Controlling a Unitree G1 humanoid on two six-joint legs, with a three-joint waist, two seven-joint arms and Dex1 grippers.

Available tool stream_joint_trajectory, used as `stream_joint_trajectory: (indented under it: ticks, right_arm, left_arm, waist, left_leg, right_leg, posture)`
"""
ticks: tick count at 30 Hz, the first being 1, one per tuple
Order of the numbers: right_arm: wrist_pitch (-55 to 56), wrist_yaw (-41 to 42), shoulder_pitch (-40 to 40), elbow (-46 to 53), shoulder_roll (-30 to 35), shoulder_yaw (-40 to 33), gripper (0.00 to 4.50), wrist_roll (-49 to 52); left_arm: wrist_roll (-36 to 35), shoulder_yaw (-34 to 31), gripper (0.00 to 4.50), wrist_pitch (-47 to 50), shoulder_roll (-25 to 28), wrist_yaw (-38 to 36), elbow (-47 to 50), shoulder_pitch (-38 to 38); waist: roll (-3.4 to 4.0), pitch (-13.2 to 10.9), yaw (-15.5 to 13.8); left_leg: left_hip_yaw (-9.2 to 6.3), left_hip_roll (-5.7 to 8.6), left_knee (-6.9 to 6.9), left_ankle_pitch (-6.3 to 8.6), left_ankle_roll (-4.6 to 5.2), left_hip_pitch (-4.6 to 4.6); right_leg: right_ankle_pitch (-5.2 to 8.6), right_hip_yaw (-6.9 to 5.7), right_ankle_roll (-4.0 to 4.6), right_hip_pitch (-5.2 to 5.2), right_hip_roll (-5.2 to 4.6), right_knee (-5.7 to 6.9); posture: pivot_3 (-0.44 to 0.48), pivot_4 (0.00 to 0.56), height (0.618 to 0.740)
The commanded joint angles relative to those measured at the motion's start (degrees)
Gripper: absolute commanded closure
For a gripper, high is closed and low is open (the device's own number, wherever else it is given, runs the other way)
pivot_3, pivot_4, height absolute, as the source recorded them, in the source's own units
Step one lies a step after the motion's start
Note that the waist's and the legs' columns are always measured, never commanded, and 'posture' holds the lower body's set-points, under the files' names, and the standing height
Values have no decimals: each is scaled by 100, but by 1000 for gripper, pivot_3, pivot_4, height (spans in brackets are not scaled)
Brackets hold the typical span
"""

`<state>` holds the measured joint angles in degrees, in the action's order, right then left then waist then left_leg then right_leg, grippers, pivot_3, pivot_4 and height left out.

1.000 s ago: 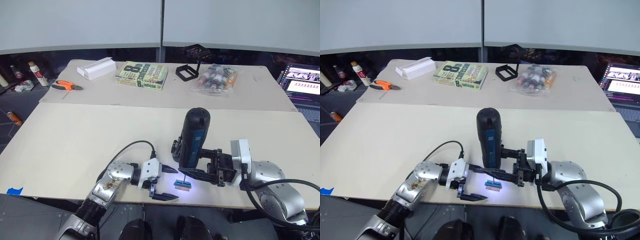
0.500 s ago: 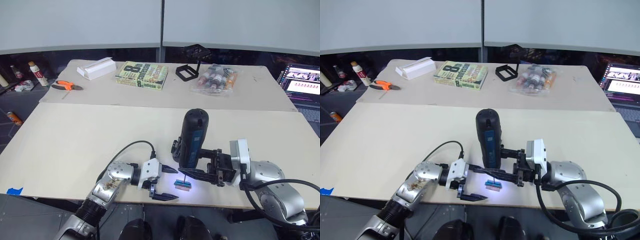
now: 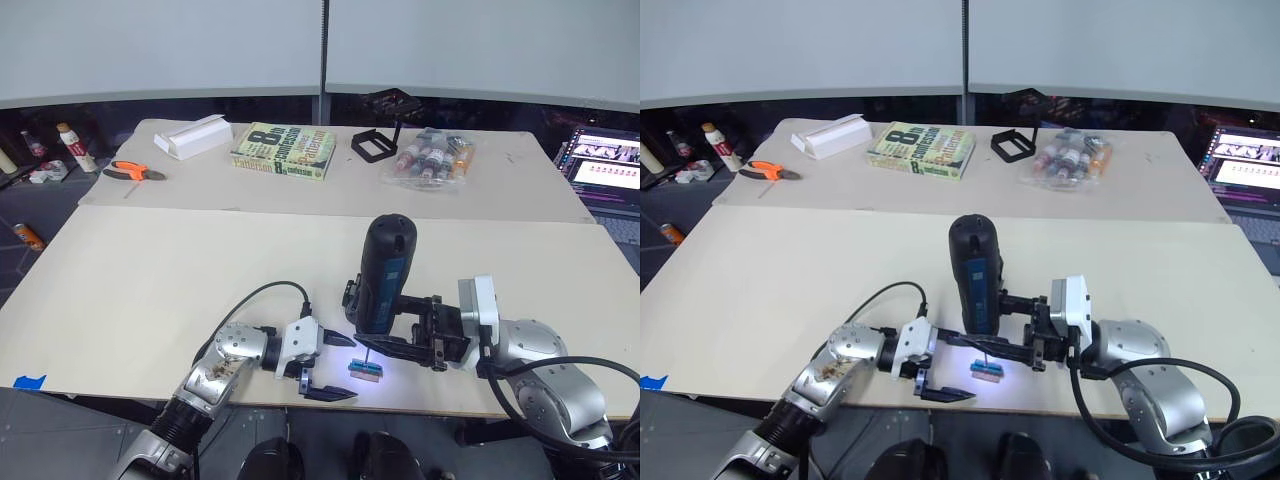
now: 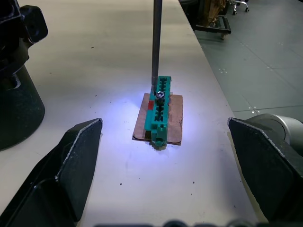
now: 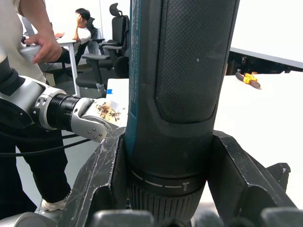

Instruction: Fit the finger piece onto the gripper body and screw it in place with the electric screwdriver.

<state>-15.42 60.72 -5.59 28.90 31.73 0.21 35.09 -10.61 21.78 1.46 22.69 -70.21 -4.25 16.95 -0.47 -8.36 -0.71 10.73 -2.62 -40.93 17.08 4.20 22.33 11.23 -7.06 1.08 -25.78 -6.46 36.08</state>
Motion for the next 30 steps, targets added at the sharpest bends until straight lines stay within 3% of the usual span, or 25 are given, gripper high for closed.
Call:
stream_joint_trajectory:
  ticks: [1, 30]
  right_arm:
    - [38, -35, -74, 140, 7, -18, 2569, 129]
    - [174, -178, -177, 22, 39, 27, 2569, -125]
  left_arm:
    - [-43, 31, 23, 16, -6, 25, 142, -63]
    - [-60, 4, 23, -64, 37, -40, 103, -59]
  waist:
    - [0, 0, 0]
    - [0, 0, 3]
  left_leg:
    - [0, 0, 0, 0, 0, 0]
    - [0, 0, 0, 0, 0, 0]
  right_leg:
    - [0, 0, 0, 0, 0, 0]
    - [0, 0, 0, 0, 0, 0]
  posture:
    - [0, 150, 740]
    - [0, 150, 740]
